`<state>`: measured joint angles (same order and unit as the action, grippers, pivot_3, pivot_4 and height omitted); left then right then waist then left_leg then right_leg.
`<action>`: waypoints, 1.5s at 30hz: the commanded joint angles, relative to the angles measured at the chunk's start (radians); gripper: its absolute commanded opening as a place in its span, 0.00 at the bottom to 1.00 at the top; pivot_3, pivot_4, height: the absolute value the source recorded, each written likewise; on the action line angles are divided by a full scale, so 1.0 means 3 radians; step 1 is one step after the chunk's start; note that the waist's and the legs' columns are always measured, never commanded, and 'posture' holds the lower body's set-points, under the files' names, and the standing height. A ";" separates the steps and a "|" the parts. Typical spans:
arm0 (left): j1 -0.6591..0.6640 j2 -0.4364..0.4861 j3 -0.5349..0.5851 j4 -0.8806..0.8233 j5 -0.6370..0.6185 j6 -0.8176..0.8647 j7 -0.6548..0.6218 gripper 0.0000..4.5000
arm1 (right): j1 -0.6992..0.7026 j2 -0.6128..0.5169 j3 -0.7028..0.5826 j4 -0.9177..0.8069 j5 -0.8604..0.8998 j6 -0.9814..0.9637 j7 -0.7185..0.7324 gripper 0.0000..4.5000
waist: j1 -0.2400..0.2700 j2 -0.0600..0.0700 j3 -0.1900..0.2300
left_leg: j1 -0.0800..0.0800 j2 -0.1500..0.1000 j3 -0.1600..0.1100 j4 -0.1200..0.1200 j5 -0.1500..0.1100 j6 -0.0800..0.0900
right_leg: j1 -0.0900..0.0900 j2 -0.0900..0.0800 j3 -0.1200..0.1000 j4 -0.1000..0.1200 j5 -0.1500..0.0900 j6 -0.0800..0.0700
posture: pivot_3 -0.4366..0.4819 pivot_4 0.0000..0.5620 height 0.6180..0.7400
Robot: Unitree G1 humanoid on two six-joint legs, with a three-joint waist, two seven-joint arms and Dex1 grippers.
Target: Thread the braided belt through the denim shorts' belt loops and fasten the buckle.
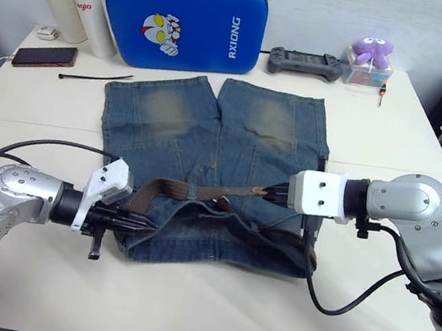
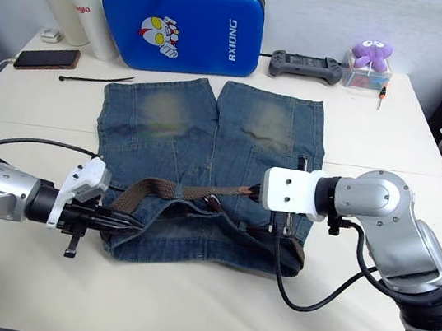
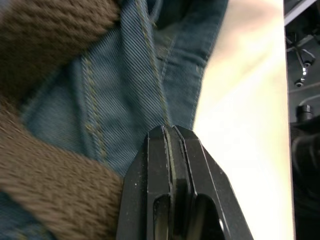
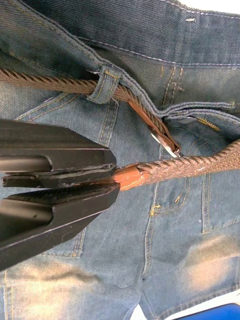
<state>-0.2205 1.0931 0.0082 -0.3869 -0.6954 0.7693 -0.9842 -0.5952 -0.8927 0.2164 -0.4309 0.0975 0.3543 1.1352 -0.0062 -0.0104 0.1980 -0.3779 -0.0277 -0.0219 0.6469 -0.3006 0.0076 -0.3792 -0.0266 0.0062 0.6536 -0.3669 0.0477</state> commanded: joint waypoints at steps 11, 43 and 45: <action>0.0616 0.0046 -0.0451 0.0031 0.0991 -0.0519 -0.0038 0.01 | -0.0107 0.0002 0.0033 0.0002 -0.0295 -0.0522 -0.0102 0.00 | 0.0007 0.0001 -0.0001 | 0.0002 0.0000 0.0000 0.0002 -0.0005 0.0008 | 0.0001 0.0000 0.0000 0.0002 0.0000 0.0000 | 0.48 0.27 0.99; 0.0437 0.0087 0.0241 0.0577 0.0335 -0.0201 -0.0856 0.01 | -0.0923 -0.0359 -0.0252 0.0575 0.0375 -0.0645 0.0603 0.00 | -0.0063 0.0006 0.0002 | 0.0007 0.0003 0.0002 0.0006 -0.0005 0.0010 | 0.0003 0.0001 0.0000 0.0014 -0.0001 -0.0001 | 0.48 0.27 0.99; 0.0369 0.0179 0.0448 0.0536 0.0008 0.0150 -0.0992 0.22 | -0.0959 -0.0310 -0.0225 0.0601 0.0371 -0.0659 0.0624 0.00 | -0.0067 0.0006 0.0003 | 0.0005 0.0003 0.0002 0.0007 -0.0006 0.0011 | 0.0003 0.0000 -0.0001 0.0013 0.0000 -0.0001 | 0.48 0.27 0.99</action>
<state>-0.0914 1.1184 0.0706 -0.2063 -0.6103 0.7462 -1.2473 -0.8577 -0.9861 0.1688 -0.2431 0.2078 0.1726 1.3188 -0.0264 -0.0086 0.1988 -0.3767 -0.0268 -0.0213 0.6491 -0.3024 0.0108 -0.3785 -0.0265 0.0059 0.6578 -0.3671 0.0475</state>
